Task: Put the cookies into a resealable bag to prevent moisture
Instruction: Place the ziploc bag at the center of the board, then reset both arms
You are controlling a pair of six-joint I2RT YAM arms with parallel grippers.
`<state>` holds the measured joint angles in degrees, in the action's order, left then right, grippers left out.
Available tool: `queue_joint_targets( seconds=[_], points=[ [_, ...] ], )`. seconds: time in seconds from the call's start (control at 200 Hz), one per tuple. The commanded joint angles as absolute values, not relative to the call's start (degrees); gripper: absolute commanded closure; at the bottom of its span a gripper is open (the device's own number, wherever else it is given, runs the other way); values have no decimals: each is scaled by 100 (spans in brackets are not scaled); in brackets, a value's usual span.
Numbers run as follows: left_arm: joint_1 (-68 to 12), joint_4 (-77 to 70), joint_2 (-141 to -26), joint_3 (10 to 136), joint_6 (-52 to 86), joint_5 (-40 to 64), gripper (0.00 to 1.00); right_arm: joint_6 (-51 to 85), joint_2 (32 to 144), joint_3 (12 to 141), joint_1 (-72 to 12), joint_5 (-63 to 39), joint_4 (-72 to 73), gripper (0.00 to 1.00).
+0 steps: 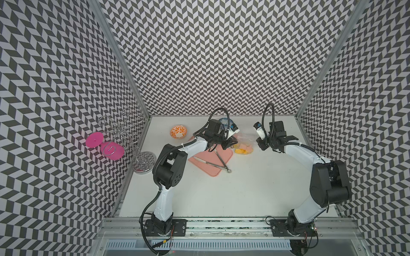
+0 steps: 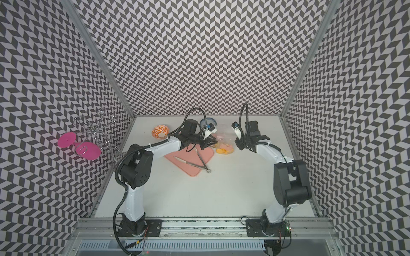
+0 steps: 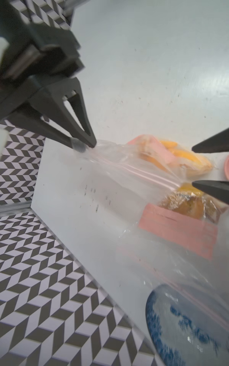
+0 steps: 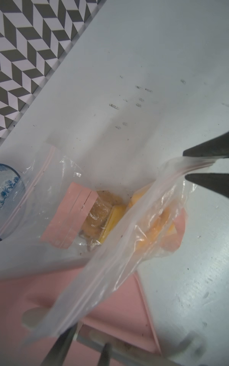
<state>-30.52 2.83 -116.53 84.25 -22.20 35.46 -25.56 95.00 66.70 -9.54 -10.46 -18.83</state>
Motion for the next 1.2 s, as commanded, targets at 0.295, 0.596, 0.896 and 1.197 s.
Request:
queue_joint_targets(
  seconds=[0.295,0.596,0.896,1.197],
  points=[
    [-2004,-71,-9642,6969,-1214,2372,15,-412,8453,5850,61,-1105,148,10],
    [-335,-1335,-7748,3995,-363,1038,0,162,7397,2685,439,-19,3025,0],
    [677,-3517,-7755,2595,-102,887,0,-71,7767,2020,448,-208,4513,0],
    [731,-4713,-8259,2257,-79,1498,0,-152,8117,2146,431,-346,5023,0]
  ],
)
